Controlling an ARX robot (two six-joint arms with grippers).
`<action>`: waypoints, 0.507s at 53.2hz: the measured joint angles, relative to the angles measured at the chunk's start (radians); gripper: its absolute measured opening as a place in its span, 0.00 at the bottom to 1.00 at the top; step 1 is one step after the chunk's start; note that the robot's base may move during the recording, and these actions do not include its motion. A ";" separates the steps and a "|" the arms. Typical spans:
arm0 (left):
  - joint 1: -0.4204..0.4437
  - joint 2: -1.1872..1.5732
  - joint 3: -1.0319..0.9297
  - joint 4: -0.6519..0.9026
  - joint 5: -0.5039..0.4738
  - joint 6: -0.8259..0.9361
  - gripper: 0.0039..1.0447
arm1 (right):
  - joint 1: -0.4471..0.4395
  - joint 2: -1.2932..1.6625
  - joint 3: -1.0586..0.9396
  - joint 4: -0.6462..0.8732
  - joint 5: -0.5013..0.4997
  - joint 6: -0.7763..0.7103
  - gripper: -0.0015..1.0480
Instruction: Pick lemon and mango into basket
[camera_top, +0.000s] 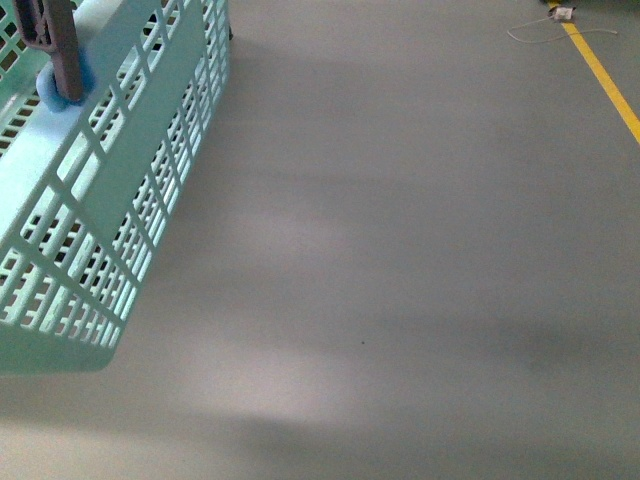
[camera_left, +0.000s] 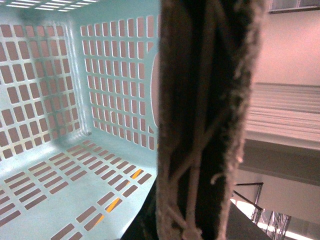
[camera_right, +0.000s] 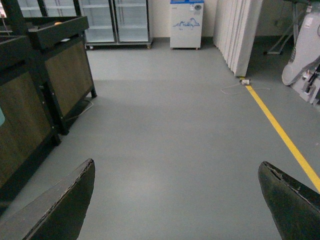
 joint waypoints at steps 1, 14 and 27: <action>0.000 0.000 0.000 0.000 0.000 0.000 0.05 | 0.000 0.000 0.000 0.000 0.000 0.000 0.92; 0.000 0.000 0.000 0.000 0.000 0.000 0.05 | 0.000 0.000 0.000 0.000 0.000 0.000 0.92; 0.000 0.000 0.000 0.000 0.000 0.000 0.05 | 0.000 0.000 0.000 0.000 0.000 0.000 0.92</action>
